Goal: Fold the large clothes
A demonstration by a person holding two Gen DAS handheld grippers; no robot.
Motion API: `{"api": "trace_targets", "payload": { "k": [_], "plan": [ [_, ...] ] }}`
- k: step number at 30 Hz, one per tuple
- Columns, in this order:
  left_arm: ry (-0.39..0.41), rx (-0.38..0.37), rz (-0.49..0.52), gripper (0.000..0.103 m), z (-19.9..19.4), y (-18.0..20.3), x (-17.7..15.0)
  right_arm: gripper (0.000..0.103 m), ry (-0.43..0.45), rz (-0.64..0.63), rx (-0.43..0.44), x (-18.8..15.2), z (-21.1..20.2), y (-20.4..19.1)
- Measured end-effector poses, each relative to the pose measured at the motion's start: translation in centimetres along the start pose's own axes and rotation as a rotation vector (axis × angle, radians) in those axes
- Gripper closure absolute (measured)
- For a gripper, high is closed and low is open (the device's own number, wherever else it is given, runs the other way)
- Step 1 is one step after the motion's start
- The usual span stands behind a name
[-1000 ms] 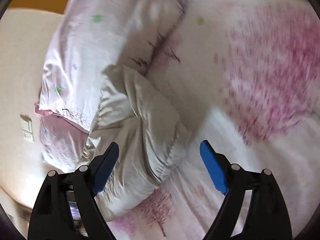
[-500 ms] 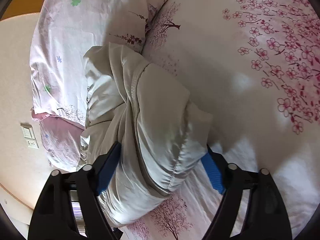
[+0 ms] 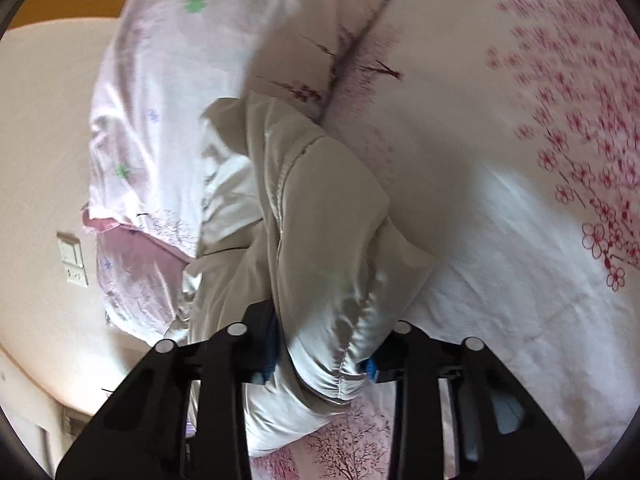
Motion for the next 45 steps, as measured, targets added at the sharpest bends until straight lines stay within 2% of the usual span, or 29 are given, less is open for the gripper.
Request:
{"api": "trace_targets", "payload": {
  "k": [3, 11, 18, 26, 30, 31, 35, 37, 39, 41, 42, 45],
  "plan": [
    [0.008, -0.036, 0.031, 0.077, -0.7, 1.1, 0.3, 0.075, 0.009, -0.037, 0.018, -0.2, -0.7, -1.2],
    [0.041, -0.089, 0.076, 0.079, -5.0, 2.1, 0.6, 0.076, -0.022, -0.120, 0.074, -2.2, -2.8, -3.7],
    [0.072, -0.071, 0.075, 0.079, -10.3, -0.3, 0.2, 0.076, -0.080, -0.182, 0.096, -5.7, -4.8, -4.2],
    [0.103, -0.064, 0.070, 0.079, -15.1, -2.6, -0.5, 0.076, -0.127, -0.215, 0.091, -9.1, -7.6, -3.0],
    [0.148, -0.076, 0.038, 0.079, -17.5, -4.2, -1.0, 0.075, -0.153, -0.285, 0.049, -11.0, -8.7, -2.5],
    [0.152, -0.073, 0.029, 0.078, -17.6, -4.7, -1.1, 0.071, -0.158, -0.320, 0.022, -11.4, -8.8, -2.2],
    [0.145, -0.045, 0.012, 0.070, -17.2, -6.4, -1.5, 0.054, -0.138, -0.367, -0.058, -10.7, -9.7, -1.3],
    [0.152, -0.044, 0.033, 0.061, -17.3, -6.3, -1.5, 0.040, -0.043, -0.413, -0.119, -9.4, -11.1, -1.6],
    [0.162, -0.052, 0.056, 0.042, -17.5, -5.9, -1.4, 0.040, 0.096, -0.489, -0.188, -7.9, -12.9, -2.8],
    [0.166, -0.057, 0.090, 0.036, -17.5, -5.4, -1.4, 0.040, 0.162, -0.550, -0.187, -7.3, -13.8, -4.9],
    [0.163, -0.056, 0.104, 0.033, -17.5, -5.3, -1.4, 0.041, 0.159, -0.584, -0.160, -7.6, -13.6, -6.4],
    [0.162, -0.050, 0.134, 0.031, -17.5, -5.0, -1.6, 0.062, 0.078, -0.721, -0.061, -10.3, -11.9, -11.2]
  ]
}}
Point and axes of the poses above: each gripper's, at about its wrist camera, not at the fingertips, and z roughly the way its jaws point, y to its right, x to its top, the point moved 6 cm from there along z, roughly the way its jaws point, and after that the axes turned 7 degrees about y, right-handed, at the moved point
